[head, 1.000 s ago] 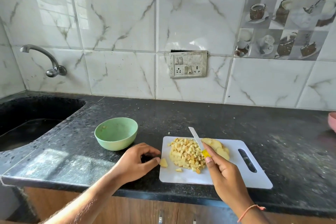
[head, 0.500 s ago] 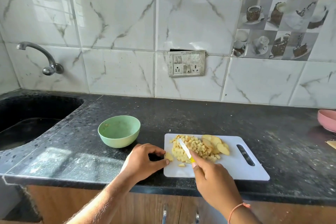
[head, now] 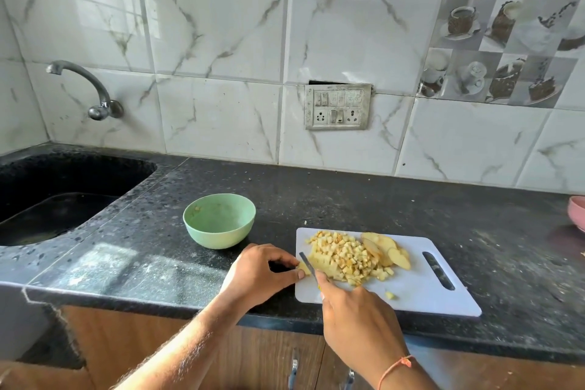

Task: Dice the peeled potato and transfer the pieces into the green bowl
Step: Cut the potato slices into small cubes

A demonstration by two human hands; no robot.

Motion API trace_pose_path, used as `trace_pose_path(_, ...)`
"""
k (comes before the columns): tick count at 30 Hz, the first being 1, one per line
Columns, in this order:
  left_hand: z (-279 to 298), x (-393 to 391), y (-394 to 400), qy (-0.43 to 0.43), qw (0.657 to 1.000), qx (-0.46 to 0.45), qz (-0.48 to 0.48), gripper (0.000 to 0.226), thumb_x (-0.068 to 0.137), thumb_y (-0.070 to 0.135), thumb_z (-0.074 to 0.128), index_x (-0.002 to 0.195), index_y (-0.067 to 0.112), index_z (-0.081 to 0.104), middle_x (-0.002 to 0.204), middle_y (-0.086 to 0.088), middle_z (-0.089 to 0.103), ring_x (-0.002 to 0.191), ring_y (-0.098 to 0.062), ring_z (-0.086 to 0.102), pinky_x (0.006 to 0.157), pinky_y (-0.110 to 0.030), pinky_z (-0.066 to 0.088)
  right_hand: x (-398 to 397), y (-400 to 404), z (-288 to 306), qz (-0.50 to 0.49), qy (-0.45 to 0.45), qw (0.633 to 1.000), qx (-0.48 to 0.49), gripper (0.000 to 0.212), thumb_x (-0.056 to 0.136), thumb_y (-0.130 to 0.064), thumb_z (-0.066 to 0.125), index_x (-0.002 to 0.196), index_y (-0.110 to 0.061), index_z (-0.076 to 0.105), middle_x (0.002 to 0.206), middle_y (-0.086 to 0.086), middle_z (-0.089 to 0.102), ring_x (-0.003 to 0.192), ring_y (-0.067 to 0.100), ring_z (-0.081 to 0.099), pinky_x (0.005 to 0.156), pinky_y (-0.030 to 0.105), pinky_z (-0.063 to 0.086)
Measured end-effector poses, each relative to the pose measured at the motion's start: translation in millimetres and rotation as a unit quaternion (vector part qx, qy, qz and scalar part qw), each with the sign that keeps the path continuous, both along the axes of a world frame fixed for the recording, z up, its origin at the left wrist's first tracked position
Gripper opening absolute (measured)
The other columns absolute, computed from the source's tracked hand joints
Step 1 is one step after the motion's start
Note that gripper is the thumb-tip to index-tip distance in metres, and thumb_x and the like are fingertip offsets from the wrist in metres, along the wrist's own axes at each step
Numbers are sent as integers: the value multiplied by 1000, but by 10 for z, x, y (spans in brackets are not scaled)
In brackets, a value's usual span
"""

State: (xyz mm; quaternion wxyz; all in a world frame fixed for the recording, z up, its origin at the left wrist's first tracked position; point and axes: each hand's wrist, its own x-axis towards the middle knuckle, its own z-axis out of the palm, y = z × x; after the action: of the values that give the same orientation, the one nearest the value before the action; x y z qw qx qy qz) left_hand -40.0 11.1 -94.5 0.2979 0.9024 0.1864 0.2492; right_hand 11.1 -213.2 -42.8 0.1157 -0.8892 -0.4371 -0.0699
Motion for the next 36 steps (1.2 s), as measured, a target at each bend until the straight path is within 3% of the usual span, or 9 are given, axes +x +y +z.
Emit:
trace_pose_path(4,32,-3,-17,-2,1000,-20,-8,27,76,62,86,95,44,83,89,30,72,94,13,62,72,-6,42,-41,32,16,8,-12,999,-30,59,105,-29,33,163,-34,21,93,2,71,79,21,66,59,32,42)
trace_pose_path(9,29,18,-2,12,998,-56,-12,26,74,61,88,93,45,82,90,34,72,88,10,67,73,-17,51,-58,107,36,9,-12,999,-51,63,103,-24,36,164,-31,20,99,6,71,90,25,67,63,33,41)
trace_pose_path(14,35,36,8,19,997,-72,-13,24,73,59,89,92,44,82,90,34,72,85,10,66,70,-15,48,-49,176,49,3,-25,996,-83,66,101,-17,36,164,-27,20,102,7,70,91,28,67,70,37,50)
trace_pose_path(20,31,45,16,26,996,-85,-8,23,73,58,91,90,47,83,89,34,72,83,9,67,73,-20,53,-66,247,48,4,-14,993,-118,73,97,-9,39,165,-23,16,111,11,68,100,30,65,76,38,51)
trace_pose_path(24,53,35,-23,28,996,-85,0,21,73,58,90,90,48,82,89,35,71,83,10,66,70,-16,48,-124,108,52,20,-1,992,-125,71,99,-10,36,165,-23,13,109,14,67,95,33,63,67,37,38)
trace_pose_path(27,62,24,-27,28,996,-87,2,22,74,58,90,91,48,83,89,34,72,83,10,66,70,-15,49,-193,-23,56,18,28,990,-135,73,100,-11,37,165,-27,8,102,13,66,86,32,60,68,35,39)
trace_pose_path(31,51,27,-22,31,996,-89,-2,24,73,60,89,92,47,83,91,34,72,85,9,67,74,-20,54,-223,-205,109,16,55,986,-156,75,103,-19,39,164,-36,-2,110,13,67,103,31,66,74,34,39)
trace_pose_path(33,55,25,-22,34,996,-88,0,24,74,60,89,93,48,82,92,35,72,85,8,67,75,-22,56,-170,-270,93,14,37,989,-145,72,104,-21,38,163,-37,0,102,12,67,95,32,66,71,34,40)
trace_pose_path(36,64,12,-37,37,996,-85,-5,24,75,59,89,95,47,82,92,34,73,86,8,67,74,-20,54,-6,-322,30,8,5,995,-95,67,105,-21,35,164,-36,6,76,2,54,64,21,54,54,32,40)
